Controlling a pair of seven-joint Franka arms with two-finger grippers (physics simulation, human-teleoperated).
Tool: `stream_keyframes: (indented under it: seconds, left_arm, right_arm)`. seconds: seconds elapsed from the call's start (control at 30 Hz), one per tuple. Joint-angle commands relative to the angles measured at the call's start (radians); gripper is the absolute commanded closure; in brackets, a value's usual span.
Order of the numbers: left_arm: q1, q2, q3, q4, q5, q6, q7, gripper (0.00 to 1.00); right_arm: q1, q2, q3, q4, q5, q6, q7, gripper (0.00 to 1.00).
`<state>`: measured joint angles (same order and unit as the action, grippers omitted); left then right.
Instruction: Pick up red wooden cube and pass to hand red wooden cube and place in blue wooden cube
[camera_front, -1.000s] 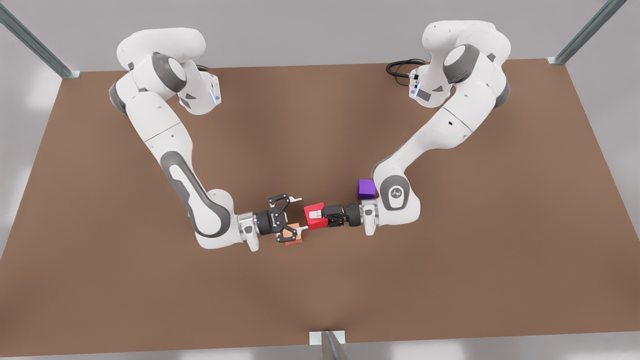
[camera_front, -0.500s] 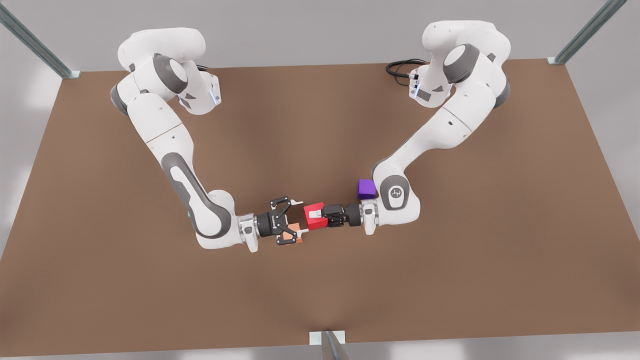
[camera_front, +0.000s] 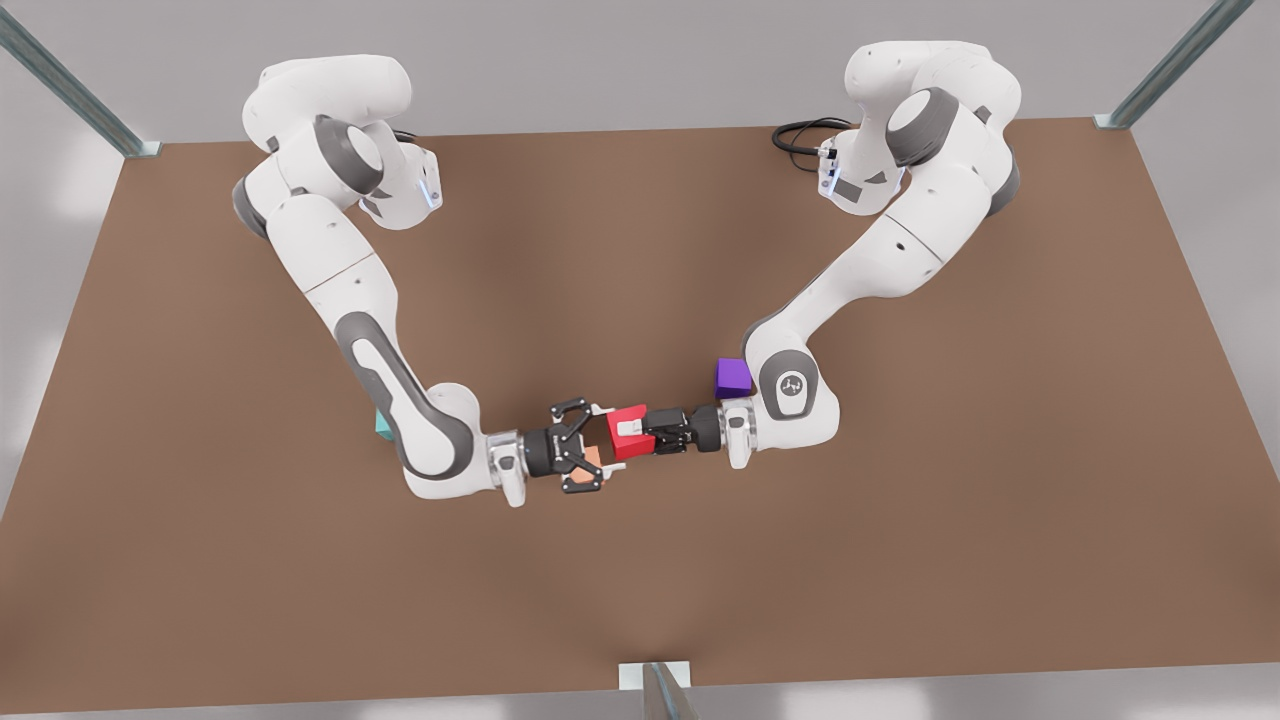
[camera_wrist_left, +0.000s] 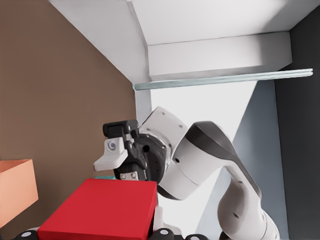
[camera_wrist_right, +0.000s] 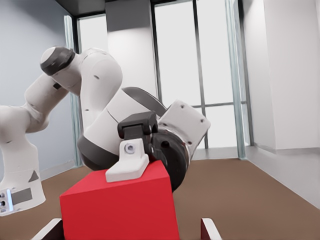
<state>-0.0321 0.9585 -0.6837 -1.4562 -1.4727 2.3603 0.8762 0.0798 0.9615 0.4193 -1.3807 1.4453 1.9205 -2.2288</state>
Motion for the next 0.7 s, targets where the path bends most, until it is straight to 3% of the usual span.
stream_keyframes:
  seconds: [0.0, 0.3, 0.33, 0.37, 0.4, 0.43, 0.47, 0.5, 0.53, 0.67]
  left_arm:
    - [0.0, -0.001, 0.0, 0.001, -0.015, -0.015, 0.061, 0.47]
    - [0.001, -0.001, 0.0, 0.001, -0.015, -0.015, 0.061, 0.47]
    - [0.001, -0.001, 0.0, 0.001, -0.017, -0.015, 0.061, 0.47]
    - [0.001, -0.001, 0.0, 0.001, -0.017, -0.015, 0.061, 0.47]
    - [0.001, -0.001, 0.0, 0.001, -0.015, -0.015, 0.061, 0.45]
    - [0.001, -0.001, 0.0, 0.001, -0.017, -0.015, 0.061, 0.44]
    - [0.001, -0.001, 0.0, 0.001, -0.015, -0.015, 0.063, 0.39]
    - [0.0, -0.001, 0.0, 0.001, -0.015, -0.015, 0.063, 0.06]
    - [0.0, -0.003, 0.0, 0.001, -0.015, -0.007, 0.063, 0.0]
    - [0.001, -0.007, -0.002, -0.001, -0.009, -0.003, 0.064, 0.0]
  right_arm:
    - [0.008, -0.001, 0.001, 0.005, 0.012, 0.008, -0.011, 0.0]
    - [0.055, 0.002, 0.001, 0.006, 0.09, 0.034, -0.011, 0.0]
    - [0.058, 0.002, 0.001, 0.006, 0.093, 0.037, -0.011, 0.13]
    - [0.057, 0.002, 0.001, 0.005, 0.093, 0.037, -0.011, 0.37]
    - [0.057, 0.002, 0.001, 0.005, 0.093, 0.037, -0.011, 0.49]
    - [0.057, 0.002, -0.001, 0.005, 0.093, 0.037, -0.011, 0.49]
    - [0.057, 0.003, -0.001, 0.005, 0.093, 0.037, -0.011, 0.49]
    - [0.057, 0.003, -0.001, 0.005, 0.093, 0.037, -0.011, 0.49]
    - [0.057, 0.003, -0.001, 0.005, 0.092, 0.037, -0.011, 0.49]
    - [0.054, 0.003, -0.001, -0.001, 0.09, 0.035, -0.009, 0.48]
